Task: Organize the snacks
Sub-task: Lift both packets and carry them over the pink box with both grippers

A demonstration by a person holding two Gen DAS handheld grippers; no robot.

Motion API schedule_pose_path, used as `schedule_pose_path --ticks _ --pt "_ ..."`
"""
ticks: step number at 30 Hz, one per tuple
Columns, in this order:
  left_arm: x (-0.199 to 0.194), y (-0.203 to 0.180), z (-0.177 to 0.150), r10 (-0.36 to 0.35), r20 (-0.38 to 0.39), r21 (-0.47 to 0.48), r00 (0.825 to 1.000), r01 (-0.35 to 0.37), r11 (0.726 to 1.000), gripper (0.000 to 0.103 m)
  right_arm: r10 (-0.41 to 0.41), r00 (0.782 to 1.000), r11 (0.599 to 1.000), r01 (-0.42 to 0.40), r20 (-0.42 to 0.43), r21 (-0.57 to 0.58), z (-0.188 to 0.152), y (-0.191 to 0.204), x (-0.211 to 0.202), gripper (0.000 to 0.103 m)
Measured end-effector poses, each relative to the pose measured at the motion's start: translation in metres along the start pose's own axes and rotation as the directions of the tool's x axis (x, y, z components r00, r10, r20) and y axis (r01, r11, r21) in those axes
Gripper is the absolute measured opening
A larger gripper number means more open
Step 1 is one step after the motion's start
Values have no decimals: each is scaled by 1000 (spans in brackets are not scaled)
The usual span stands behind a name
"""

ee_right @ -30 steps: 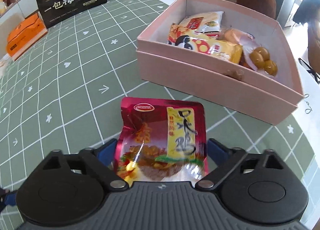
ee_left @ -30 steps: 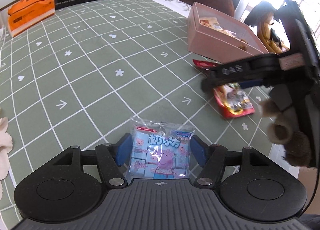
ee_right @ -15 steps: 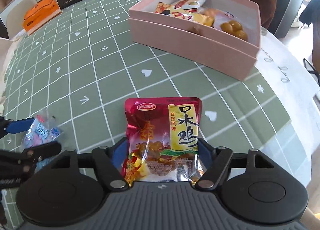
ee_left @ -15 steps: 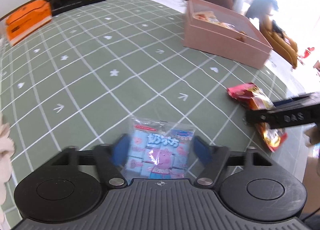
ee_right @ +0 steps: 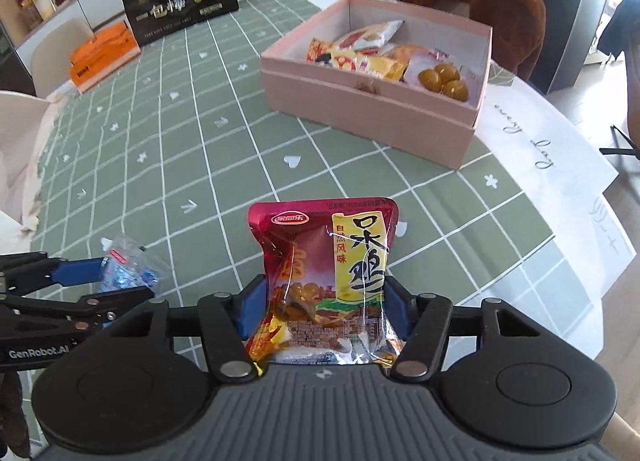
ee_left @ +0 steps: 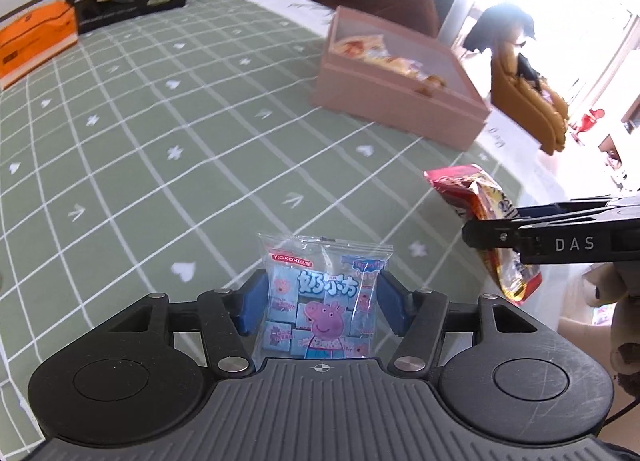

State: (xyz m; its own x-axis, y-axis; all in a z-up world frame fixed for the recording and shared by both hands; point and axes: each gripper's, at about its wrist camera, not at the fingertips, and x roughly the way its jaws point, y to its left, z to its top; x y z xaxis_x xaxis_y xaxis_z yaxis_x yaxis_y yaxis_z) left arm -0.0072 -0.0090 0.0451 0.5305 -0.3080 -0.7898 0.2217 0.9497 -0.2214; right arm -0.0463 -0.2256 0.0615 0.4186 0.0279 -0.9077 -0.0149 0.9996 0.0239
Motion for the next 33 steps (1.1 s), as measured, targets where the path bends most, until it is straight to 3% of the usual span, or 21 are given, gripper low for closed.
schedule_pose_path --ticks 8,17,20,23,28,33 --pt "-14 -22 45 -96 120 12 988 96 995 65 13 997 999 -16 71 38 10 -16 -41 60" --pt "-19 -53 156 -185 292 63 939 174 983 65 7 987 999 -14 163 42 35 -48 -83 60" --pt "-4 -71 200 -245 278 96 929 227 969 66 27 983 998 -38 180 58 42 -61 -87 60" --pt "19 -78 230 -285 267 59 921 279 958 64 22 981 998 -34 195 61 50 -71 -86 60" --pt "14 -63 237 -258 353 16 899 270 963 63 20 972 996 -41 233 84 67 -87 -88 60" --pt "2 -21 195 -158 338 -71 928 192 979 63 36 964 994 -62 265 90 101 -89 -83 60"
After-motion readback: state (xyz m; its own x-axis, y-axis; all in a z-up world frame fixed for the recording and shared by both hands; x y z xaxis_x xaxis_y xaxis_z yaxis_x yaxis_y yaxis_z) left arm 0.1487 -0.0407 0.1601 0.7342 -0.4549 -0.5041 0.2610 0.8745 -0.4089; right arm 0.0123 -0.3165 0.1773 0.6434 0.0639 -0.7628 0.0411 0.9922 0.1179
